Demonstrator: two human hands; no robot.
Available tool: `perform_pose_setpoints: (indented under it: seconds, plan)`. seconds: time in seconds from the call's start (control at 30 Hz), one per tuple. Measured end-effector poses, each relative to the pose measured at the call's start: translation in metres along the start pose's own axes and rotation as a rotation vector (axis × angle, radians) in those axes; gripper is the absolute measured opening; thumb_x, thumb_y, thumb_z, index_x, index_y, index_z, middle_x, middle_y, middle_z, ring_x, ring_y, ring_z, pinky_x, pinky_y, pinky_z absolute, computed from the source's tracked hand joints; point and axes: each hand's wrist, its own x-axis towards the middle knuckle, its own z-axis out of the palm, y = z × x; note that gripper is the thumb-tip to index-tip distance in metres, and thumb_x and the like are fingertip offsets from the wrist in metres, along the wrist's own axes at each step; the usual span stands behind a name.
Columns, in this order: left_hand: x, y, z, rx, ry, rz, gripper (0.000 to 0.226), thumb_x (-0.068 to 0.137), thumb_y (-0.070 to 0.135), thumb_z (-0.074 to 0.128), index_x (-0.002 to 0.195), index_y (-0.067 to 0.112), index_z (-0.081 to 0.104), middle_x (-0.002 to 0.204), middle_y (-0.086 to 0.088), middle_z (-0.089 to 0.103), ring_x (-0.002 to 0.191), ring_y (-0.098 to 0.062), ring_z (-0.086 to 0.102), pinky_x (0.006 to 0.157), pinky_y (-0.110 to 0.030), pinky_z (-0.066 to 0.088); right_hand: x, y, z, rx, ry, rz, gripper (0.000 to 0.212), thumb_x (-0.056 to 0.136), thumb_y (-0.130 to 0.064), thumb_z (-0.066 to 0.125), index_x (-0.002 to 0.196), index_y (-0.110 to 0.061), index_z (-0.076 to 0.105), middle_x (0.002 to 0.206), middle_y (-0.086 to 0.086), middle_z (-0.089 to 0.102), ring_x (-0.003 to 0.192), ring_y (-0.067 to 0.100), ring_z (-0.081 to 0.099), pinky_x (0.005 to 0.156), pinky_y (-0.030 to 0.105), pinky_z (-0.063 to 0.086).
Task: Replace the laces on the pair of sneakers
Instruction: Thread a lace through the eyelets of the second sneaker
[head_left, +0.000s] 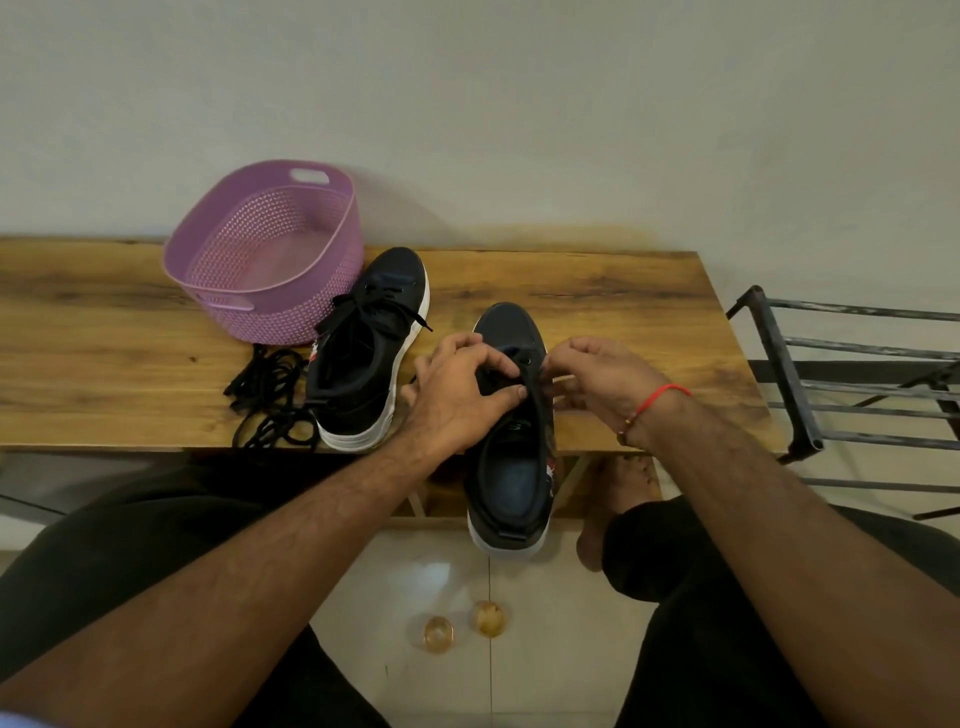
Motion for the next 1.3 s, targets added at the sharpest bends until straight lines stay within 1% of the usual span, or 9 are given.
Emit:
perform_pose_setpoints:
  seconds: [0.17,0.27,0.33,0.43,0.73,0.83,0.97,1.2,1.3]
  plan:
    - [0.002,-0.001,-0.008,0.075,-0.02,-0.001,0.054,0.08,0.045,0.078,0.126,0.044,0.052,0.154,0.007,0.027,0.144,-0.024,0.02,0.114,-0.048,0.021,0.002,-0.011,-0.008,0.707,0.029,0.008,0.016,0.095,-0.009,0.045,0.08,-0.009,0.048,0.065,0.009,0.059,0.057,0.02,0.058,0.072,0.042,0.061]
    - [0.002,-0.001,-0.011,0.134,0.006,0.057,0.06,0.081,0.046,0.077,0.134,0.044,0.049,0.159,0.008,0.019,0.145,-0.022,0.017,0.115,-0.05,0.019,0.002,-0.012,-0.023,0.097,0.067,-0.164,0.016,0.096,-0.015,0.053,0.081,-0.013,0.053,0.067,0.004,0.053,0.047,0.012,0.04,0.05,0.027,0.046]
    - [0.002,-0.001,-0.011,0.161,0.014,0.071,0.061,0.082,0.047,0.076,0.136,0.044,0.048,0.16,0.008,0.017,0.146,-0.023,0.017,0.115,-0.05,0.019,0.002,-0.009,-0.026,-0.473,0.028,-0.313,0.012,0.097,-0.029,0.061,0.091,-0.019,0.063,0.08,-0.002,0.065,0.062,0.009,0.054,0.059,0.026,0.047]
    - [0.003,-0.002,-0.01,0.171,0.011,0.083,0.063,0.082,0.048,0.075,0.138,0.043,0.047,0.16,0.008,0.017,0.146,-0.024,0.017,0.114,-0.052,0.02,0.001,-0.001,-0.019,-0.891,-0.109,-0.375,0.02,0.094,-0.042,0.063,0.105,-0.026,0.066,0.101,-0.009,0.065,0.095,0.007,0.059,0.082,0.026,0.048]
    - [0.004,-0.005,-0.009,0.182,-0.004,0.071,0.064,0.083,0.05,0.073,0.14,0.042,0.045,0.163,0.007,0.017,0.149,-0.023,0.017,0.115,-0.053,0.018,0.003,-0.001,-0.025,-1.084,-0.133,-0.327,0.005,0.097,-0.028,0.062,0.092,-0.028,0.064,0.086,-0.012,0.063,0.079,0.003,0.058,0.064,0.018,0.043]
    - [0.004,-0.005,-0.01,0.178,-0.023,0.055,0.065,0.084,0.05,0.072,0.142,0.042,0.044,0.164,0.006,0.016,0.15,-0.024,0.016,0.116,-0.053,0.016,0.006,0.001,-0.033,-1.223,-0.111,-0.216,0.013,0.097,-0.032,0.062,0.105,-0.022,0.065,0.104,-0.001,0.065,0.091,0.014,0.058,0.074,0.026,0.044]
    - [0.005,-0.005,-0.01,0.183,-0.033,0.041,0.065,0.085,0.051,0.071,0.143,0.042,0.042,0.164,0.006,0.017,0.15,-0.025,0.018,0.116,-0.054,0.016,0.003,0.002,-0.027,-1.02,-0.157,-0.208,0.03,0.095,-0.045,0.061,0.119,-0.026,0.059,0.11,-0.007,0.06,0.101,0.013,0.056,0.08,0.027,0.047]
    - [0.008,-0.008,-0.008,0.193,-0.047,0.072,0.058,0.087,0.051,0.068,0.14,0.042,0.045,0.155,0.013,0.03,0.143,-0.018,0.03,0.109,-0.05,0.025,-0.002,0.002,-0.015,-0.945,-0.204,-0.376,0.008,0.096,-0.02,0.061,0.099,-0.027,0.058,0.092,-0.015,0.057,0.079,-0.001,0.055,0.06,0.005,0.042]
    - [0.009,-0.009,-0.01,0.205,-0.057,0.079,0.056,0.088,0.052,0.067,0.139,0.043,0.046,0.155,0.013,0.031,0.143,-0.016,0.03,0.108,-0.049,0.025,0.0,0.003,-0.012,-1.035,-0.171,-0.363,0.008,0.091,-0.022,0.065,0.088,-0.025,0.059,0.082,-0.013,0.057,0.071,0.001,0.051,0.055,0.008,0.041]
